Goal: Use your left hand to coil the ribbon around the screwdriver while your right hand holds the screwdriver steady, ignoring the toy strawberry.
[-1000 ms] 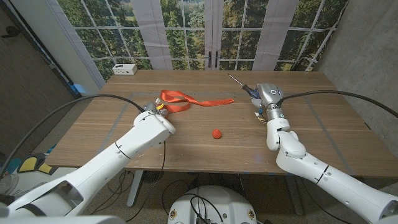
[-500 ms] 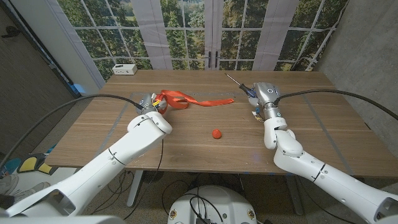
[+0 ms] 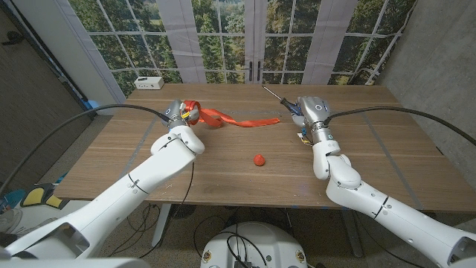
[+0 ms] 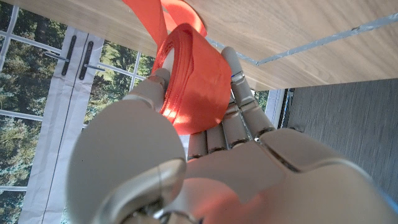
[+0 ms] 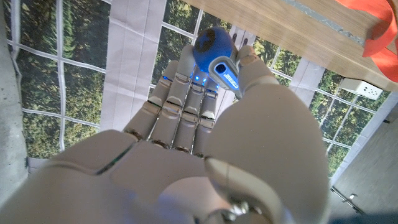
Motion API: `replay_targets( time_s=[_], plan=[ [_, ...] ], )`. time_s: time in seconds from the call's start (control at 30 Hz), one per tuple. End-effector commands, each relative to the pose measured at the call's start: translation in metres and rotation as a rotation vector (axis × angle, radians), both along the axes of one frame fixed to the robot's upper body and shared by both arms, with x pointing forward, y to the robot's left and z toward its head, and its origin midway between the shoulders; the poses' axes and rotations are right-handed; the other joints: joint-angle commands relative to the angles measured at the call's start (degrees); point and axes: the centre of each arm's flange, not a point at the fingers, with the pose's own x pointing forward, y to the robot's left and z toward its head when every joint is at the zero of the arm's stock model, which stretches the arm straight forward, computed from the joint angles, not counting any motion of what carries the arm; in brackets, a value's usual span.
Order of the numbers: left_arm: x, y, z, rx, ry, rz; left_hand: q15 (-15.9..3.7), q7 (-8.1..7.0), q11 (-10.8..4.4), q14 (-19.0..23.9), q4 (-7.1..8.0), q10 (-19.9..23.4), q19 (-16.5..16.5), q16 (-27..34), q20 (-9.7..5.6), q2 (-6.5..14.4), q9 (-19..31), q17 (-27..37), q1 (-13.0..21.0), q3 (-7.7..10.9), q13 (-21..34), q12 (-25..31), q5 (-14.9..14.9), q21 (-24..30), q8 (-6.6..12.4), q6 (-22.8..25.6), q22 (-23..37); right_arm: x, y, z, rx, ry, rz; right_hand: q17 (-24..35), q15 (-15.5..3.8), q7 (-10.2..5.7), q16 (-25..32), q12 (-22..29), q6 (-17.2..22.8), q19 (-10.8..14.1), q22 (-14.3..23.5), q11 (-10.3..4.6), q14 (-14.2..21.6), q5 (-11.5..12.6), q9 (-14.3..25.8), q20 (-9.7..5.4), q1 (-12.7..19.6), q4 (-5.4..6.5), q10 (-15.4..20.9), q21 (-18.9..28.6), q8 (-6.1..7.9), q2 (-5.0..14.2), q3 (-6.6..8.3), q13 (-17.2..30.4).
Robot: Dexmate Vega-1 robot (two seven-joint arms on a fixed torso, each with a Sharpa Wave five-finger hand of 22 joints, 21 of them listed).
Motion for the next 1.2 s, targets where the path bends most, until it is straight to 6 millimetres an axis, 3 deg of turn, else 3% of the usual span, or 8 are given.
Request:
replay_targets(
  time_s=[0.03,0.67,0.73,0.87,1.2],
  plan=[
    [-0.001,-0.002,0.031,0.048,-0.066,0.012,-13.76,-6.30,-13.59,11.3,2.46,13.3,-0.4,-0.3,-0.15,4.8,0.5,0.3,5.6,2.22,10.0,6.8,0.0,0.9,-0.01,10.5,0.3,-0.015,0.018,0.003,-0.055,-0.054,0.068,0.2,-8.26,-5.91,-0.3,0.1,6.1,-0.1,0.1,-4.00,3.8,0.1,1.0,0.01,7.1,0.24,4.2,0.5,1.36,7.21,-0.08,4.5],
    [-0.009,-0.020,0.093,0.150,-0.163,0.033,-14.01,-6.63,-13.77,11.9,2.73,13.3,-1.2,-0.9,-0.44,4.7,1.6,0.8,5.6,1.95,10.0,7.4,-0.1,3.2,-0.23,11.0,0.1,-0.020,0.037,-0.007,-0.128,-0.045,0.137,0.6,-8.28,-5.85,-0.8,0.0,6.3,-0.2,0.1,-4.03,4.0,0.2,0.9,-0.11,7.3,0.27,4.2,1.2,1.49,7.28,-0.29,4.5],
    [-0.010,-0.022,0.097,0.153,-0.170,0.036,-14.07,-6.73,-14.40,12.0,2.80,13.3,-1.3,-1.0,-0.51,4.6,1.8,0.8,5.5,1.94,10.1,7.5,-0.1,3.5,-0.27,11.1,0.0,-0.021,0.038,-0.008,-0.131,-0.046,0.152,0.7,-8.32,-5.94,-0.9,0.0,6.2,-0.3,0.1,-3.95,4.0,0.2,0.9,-0.13,7.3,0.26,4.2,1.3,1.45,7.25,-0.34,4.5],
    [-0.010,-0.027,0.103,0.172,-0.193,0.036,-14.02,-6.78,-13.87,12.0,2.81,13.2,-1.5,-1.1,-0.53,4.6,2.1,1.1,5.5,1.91,10.1,7.6,-0.1,4.0,-0.36,11.0,-0.1,-0.023,0.041,-0.009,-0.141,-0.050,0.164,0.7,-8.32,-5.95,-1.0,0.0,6.2,-0.3,0.1,-4.02,4.1,0.2,0.9,-0.12,7.4,0.26,4.3,1.4,1.47,7.27,-0.36,4.5],
    [-0.010,-0.037,0.120,0.191,-0.220,0.028,-14.18,-6.88,-14.22,12.1,2.87,13.2,-2.1,-1.6,-0.75,4.5,2.7,1.3,5.5,1.85,9.8,7.8,-0.1,5.2,-0.49,11.2,-0.3,-0.027,0.055,-0.010,-0.183,-0.057,0.212,0.8,-8.33,-5.92,-1.3,-0.1,6.2,-0.4,0.1,-3.95,4.1,0.2,0.9,-0.10,7.5,0.24,4.3,1.7,1.50,7.22,-0.46,4.5]
  ],
)
